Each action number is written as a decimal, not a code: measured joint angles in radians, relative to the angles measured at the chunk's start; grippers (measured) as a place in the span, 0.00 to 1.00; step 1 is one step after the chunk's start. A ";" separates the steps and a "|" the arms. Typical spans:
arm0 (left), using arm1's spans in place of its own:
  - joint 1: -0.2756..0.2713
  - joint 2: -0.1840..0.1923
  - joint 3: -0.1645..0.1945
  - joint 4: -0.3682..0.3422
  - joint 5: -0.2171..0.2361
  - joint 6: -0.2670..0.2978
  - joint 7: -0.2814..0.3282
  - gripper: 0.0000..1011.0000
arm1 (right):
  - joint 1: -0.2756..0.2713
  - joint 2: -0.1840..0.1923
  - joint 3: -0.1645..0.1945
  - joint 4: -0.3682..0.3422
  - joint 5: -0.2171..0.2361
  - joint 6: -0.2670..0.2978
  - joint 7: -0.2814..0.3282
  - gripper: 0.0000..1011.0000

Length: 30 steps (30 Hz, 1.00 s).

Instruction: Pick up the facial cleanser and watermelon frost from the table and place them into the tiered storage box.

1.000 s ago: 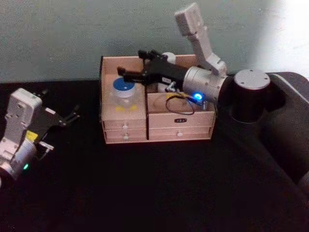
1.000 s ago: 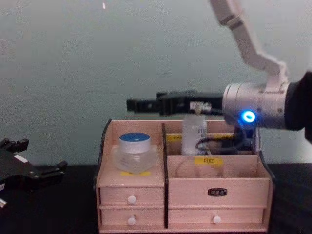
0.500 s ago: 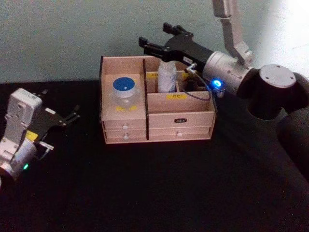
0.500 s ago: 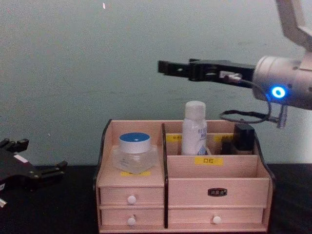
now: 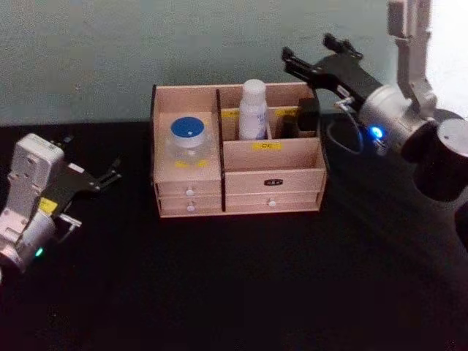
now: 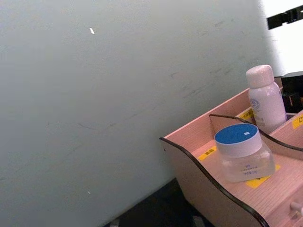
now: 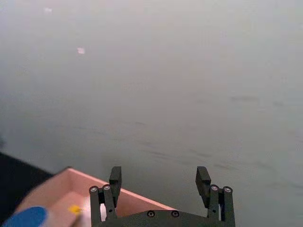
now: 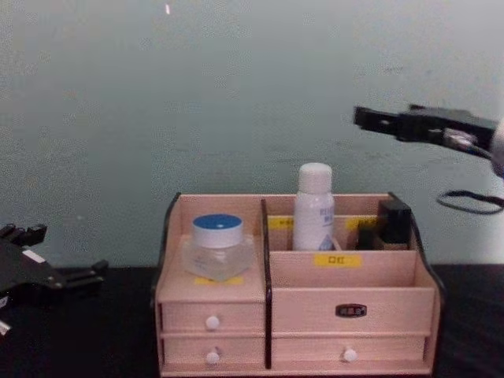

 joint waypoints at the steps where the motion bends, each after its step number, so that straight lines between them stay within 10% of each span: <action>1: 0.000 0.000 0.000 0.000 0.000 0.000 0.000 0.99 | -0.005 0.000 0.006 0.000 -0.002 -0.003 -0.007 0.99; 30: 0.000 0.000 0.000 0.000 0.000 0.000 0.000 0.99 | -0.150 -0.042 0.115 0.053 -0.115 -0.048 -0.170 0.99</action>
